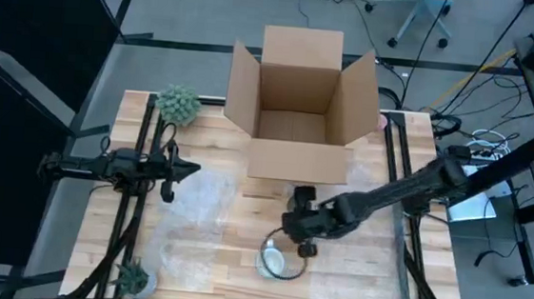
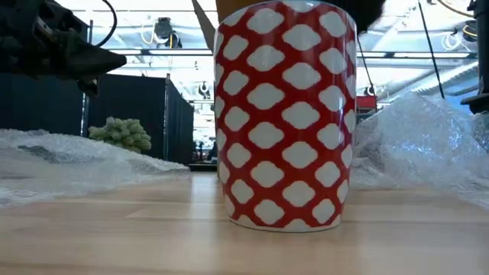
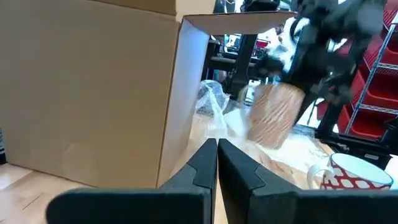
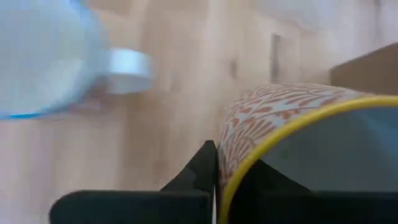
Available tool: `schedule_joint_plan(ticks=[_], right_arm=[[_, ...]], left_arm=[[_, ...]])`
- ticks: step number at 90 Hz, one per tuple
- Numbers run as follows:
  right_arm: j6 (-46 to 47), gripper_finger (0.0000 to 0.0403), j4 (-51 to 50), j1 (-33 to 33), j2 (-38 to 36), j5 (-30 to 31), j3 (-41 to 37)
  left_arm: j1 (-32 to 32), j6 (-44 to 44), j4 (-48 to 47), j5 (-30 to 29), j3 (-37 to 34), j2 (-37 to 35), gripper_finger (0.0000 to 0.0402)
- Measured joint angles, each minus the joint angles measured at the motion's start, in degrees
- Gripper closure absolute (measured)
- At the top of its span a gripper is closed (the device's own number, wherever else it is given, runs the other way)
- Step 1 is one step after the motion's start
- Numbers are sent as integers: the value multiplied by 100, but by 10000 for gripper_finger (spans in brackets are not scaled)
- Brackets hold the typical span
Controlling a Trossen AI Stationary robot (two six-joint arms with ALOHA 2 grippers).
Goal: Wrap mug
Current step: Put the yellow mug on the bubble wrap
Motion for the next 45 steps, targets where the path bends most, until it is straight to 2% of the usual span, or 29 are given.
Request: schedule_joint_plan(ticks=[12, 29, 37, 45], right_arm=[[1125, 398, -1021, 456, -533, -619, 7], [2849, 400, -2858, 1108, -545, -567, -3], [3222, 401, -3036, 1286, -482, -438, -187], [3391, 401, -3006, 1297, -467, -553, -602]], left_arm=[[0, -1, -7, -41, 0, 0, 402], [0, 1, -111, -41, 0, 0, 402], [0, 1, -114, -41, 0, 0, 402], [0, 1, -117, -41, 0, 0, 402]])
